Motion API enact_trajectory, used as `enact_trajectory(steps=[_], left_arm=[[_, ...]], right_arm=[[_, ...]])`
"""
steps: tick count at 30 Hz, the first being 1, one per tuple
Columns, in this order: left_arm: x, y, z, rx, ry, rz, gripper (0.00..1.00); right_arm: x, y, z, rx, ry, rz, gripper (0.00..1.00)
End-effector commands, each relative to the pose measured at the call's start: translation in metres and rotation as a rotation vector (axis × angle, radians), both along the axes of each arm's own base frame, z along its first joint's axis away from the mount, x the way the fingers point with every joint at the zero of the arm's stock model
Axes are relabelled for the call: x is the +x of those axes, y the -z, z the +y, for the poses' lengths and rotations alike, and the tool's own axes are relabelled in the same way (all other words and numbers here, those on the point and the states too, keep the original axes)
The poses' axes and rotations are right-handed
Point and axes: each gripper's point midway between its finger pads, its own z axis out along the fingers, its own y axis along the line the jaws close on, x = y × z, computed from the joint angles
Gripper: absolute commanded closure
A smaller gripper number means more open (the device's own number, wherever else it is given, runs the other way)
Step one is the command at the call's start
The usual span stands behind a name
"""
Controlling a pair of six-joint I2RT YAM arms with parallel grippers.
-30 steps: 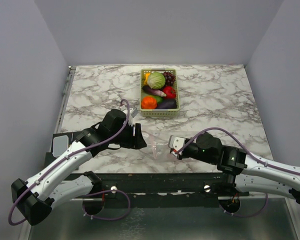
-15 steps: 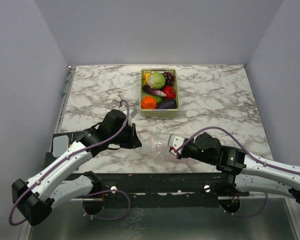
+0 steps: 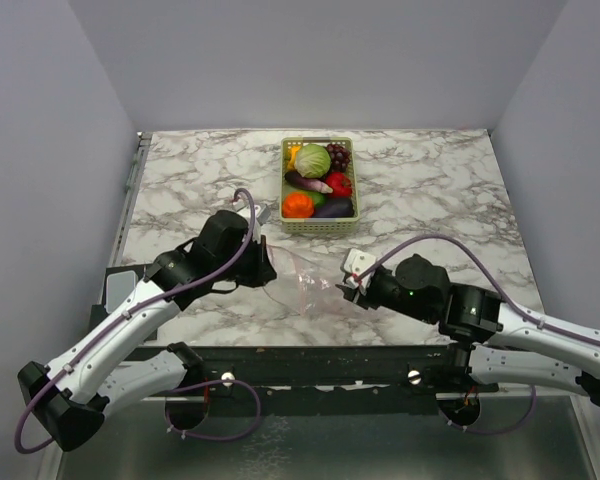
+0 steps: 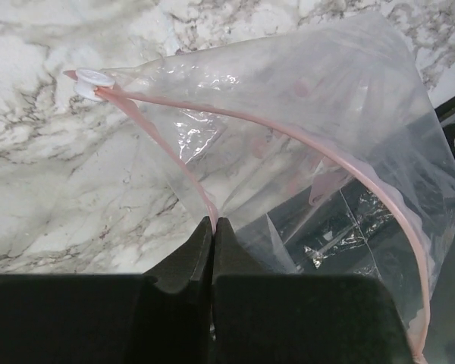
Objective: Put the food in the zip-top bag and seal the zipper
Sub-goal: Open the zipper of the food storage bag at the center of the board.
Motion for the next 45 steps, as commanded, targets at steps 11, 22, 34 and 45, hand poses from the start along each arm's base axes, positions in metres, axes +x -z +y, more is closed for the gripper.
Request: enact_trajectory(steps=[11, 22, 34, 45], left_arm=[[0.045, -0.062, 0.023, 0.16, -0.078, -0.224, 1.0], [0.061, -0.089, 0.041, 0.261, -0.131, -0.298, 1.0], [0.064, -0.105, 0.055, 0.347, -0.139, -0.319, 1.0], [0.065, -0.108, 0.051, 0.34, -0.126, -0.316, 1.0]], right_arm=[[0.026, -0.066, 0.015, 0.142, 0.253, 0.13, 0.46], [0.017, -0.09, 0.026, 0.201, 0.203, 0.18, 0.35], [0.03, -0.116, 0.041, 0.358, 0.341, 0.298, 0.28], [0.056, -0.12, 0.087, 0.351, 0.436, 0.34, 0.31]])
